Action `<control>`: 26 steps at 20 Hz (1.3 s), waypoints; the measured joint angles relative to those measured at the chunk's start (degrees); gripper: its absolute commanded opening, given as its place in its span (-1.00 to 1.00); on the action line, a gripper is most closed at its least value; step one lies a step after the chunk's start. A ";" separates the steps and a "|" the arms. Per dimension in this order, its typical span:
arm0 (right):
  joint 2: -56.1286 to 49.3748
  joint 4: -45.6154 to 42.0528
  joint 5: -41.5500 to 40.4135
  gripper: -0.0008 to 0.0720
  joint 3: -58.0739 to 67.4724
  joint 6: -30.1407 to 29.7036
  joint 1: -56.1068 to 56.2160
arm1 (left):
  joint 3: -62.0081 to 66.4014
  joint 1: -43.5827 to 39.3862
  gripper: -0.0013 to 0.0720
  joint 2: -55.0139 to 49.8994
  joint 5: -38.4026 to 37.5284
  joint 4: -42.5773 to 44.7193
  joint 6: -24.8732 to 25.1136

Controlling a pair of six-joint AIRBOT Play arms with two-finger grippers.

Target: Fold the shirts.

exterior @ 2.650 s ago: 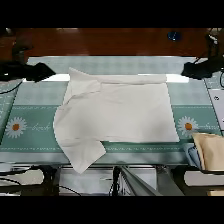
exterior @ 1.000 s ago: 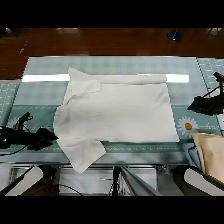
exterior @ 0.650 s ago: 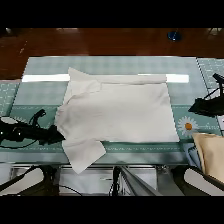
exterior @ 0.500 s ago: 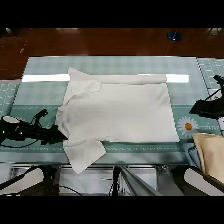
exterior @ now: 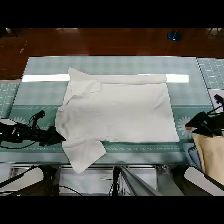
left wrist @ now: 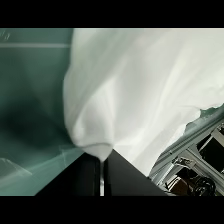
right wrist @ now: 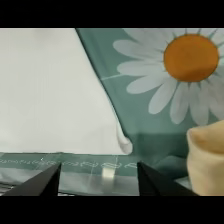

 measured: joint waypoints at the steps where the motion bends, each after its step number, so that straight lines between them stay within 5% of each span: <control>1: -0.24 -0.02 -0.31 0.47 -1.75 -0.33 -0.39 | -0.02 0.31 -0.89 0.00 -0.09 0.02 0.26; 14: -2.99 -0.74 -9.97 0.41 -9.90 -1.49 3.74 | -0.02 1.14 -0.89 0.00 -0.22 -0.04 1.20; 19: -6.97 -0.09 -11.91 -0.91 -10.14 0.52 10.64 | -0.02 1.14 -0.89 0.00 -0.22 -0.09 1.20; 26: -0.17 1.81 -12.00 -0.92 -5.77 0.04 13.18 | 4.48 1.14 -0.90 2.23 1.88 0.83 2.14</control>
